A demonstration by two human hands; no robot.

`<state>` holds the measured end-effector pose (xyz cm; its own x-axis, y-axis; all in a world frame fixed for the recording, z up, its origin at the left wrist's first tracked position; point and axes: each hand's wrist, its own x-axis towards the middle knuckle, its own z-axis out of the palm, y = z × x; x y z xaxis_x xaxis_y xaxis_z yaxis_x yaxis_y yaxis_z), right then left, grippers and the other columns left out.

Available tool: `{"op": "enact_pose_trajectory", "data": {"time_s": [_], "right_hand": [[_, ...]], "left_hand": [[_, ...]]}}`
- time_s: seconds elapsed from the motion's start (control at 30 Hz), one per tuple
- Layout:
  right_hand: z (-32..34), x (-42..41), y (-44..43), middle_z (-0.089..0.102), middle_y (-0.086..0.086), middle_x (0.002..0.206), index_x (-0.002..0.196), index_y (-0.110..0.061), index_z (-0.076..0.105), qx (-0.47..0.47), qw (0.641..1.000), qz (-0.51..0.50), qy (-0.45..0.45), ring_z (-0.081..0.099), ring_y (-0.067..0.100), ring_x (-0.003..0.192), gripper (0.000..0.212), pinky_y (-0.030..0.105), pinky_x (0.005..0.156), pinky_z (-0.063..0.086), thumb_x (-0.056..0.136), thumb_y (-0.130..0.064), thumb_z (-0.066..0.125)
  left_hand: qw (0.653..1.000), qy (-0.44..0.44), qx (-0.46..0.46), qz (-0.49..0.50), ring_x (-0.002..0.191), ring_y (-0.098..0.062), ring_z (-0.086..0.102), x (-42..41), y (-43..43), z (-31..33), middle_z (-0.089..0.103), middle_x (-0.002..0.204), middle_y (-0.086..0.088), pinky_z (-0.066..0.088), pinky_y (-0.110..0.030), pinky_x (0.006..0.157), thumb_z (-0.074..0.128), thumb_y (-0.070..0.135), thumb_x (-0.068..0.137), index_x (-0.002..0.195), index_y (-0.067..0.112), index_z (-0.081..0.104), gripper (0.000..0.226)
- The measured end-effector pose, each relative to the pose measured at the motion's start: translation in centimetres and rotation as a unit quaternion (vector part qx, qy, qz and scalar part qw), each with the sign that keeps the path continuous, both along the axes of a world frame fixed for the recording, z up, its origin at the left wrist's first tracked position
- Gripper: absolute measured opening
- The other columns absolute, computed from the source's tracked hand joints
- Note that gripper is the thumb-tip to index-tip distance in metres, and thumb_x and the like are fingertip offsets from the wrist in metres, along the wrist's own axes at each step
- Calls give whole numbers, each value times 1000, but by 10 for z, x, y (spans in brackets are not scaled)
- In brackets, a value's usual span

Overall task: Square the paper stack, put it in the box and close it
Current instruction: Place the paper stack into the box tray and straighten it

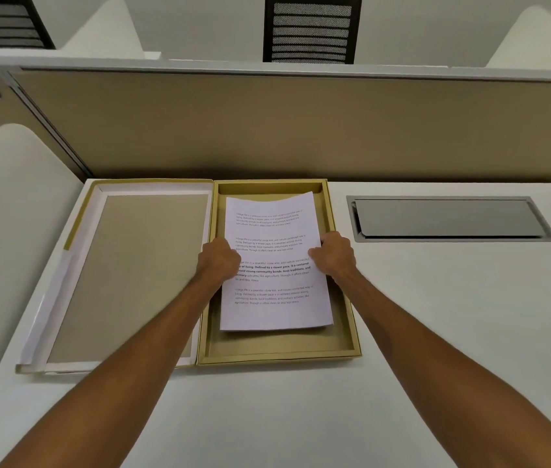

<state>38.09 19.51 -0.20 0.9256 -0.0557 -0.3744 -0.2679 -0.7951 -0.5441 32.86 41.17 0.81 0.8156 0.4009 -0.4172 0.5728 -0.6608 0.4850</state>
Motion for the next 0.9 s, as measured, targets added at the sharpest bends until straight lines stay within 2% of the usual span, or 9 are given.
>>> {"op": "enact_pose_trajectory", "data": {"time_s": [0.07,0.2,0.33,0.43,0.57,0.6,0.7,0.8,0.9], "right_hand": [[1,-2,1,69,10,110,107,-5,63,1,1000,5,3,68,28,89,22,32,67,55,95,-24,60],[3,-5,1,66,6,96,92,-10,56,20,1000,10,4,61,18,70,14,22,49,41,95,-24,60],[6,-10,-4,56,-3,76,73,-17,48,32,999,8,8,53,10,58,26,19,45,35,95,-24,61],[10,-18,-8,54,-4,74,69,-22,43,35,999,9,7,54,11,59,32,18,46,35,95,-27,61],[8,-29,-10,62,3,90,76,-19,48,48,998,17,21,56,12,63,25,18,48,39,95,-28,62],[6,-32,-9,63,3,94,80,-18,51,59,998,17,29,57,13,66,21,19,50,41,94,-28,62],[5,-40,-6,60,0,99,97,-17,55,104,994,4,46,59,15,75,17,25,61,48,91,-30,64],[6,-44,-5,57,-1,100,101,-17,55,128,990,-25,54,52,8,69,25,21,52,40,88,-34,67],[3,-50,2,55,-3,100,119,-14,59,142,987,-49,61,50,7,68,41,21,50,36,87,-38,66]], "left_hand": [[1000,2,-17,-3,96,-30,66,-1,-2,1,65,122,-17,54,-34,71,50,25,98,124,1,58,36],[996,-5,-87,2,87,-21,60,-6,-1,4,65,126,-13,46,-25,56,55,31,96,131,6,55,42],[992,-23,-120,9,89,-18,58,-19,2,9,64,129,-10,40,-21,53,58,35,95,135,10,51,48],[990,-34,-135,7,93,-18,58,-33,3,14,62,133,-8,42,-21,56,56,38,96,137,13,49,49],[977,4,-214,12,113,-25,61,-52,0,14,59,139,-5,51,-36,84,57,37,96,141,16,48,50],[969,13,-245,11,110,-23,62,-55,-2,14,59,138,-4,51,-36,84,56,35,96,141,17,49,48],[948,13,-317,38,96,-13,62,-58,-6,19,62,135,-4,48,-29,72,56,29,97,136,18,54,41],[939,16,-332,87,106,-24,64,-57,-10,21,64,131,-7,51,-41,91,58,32,93,137,16,52,47],[929,22,-346,132,106,-29,64,-57,-13,20,65,123,-10,51,-48,97,57,31,88,135,14,50,50]]}}
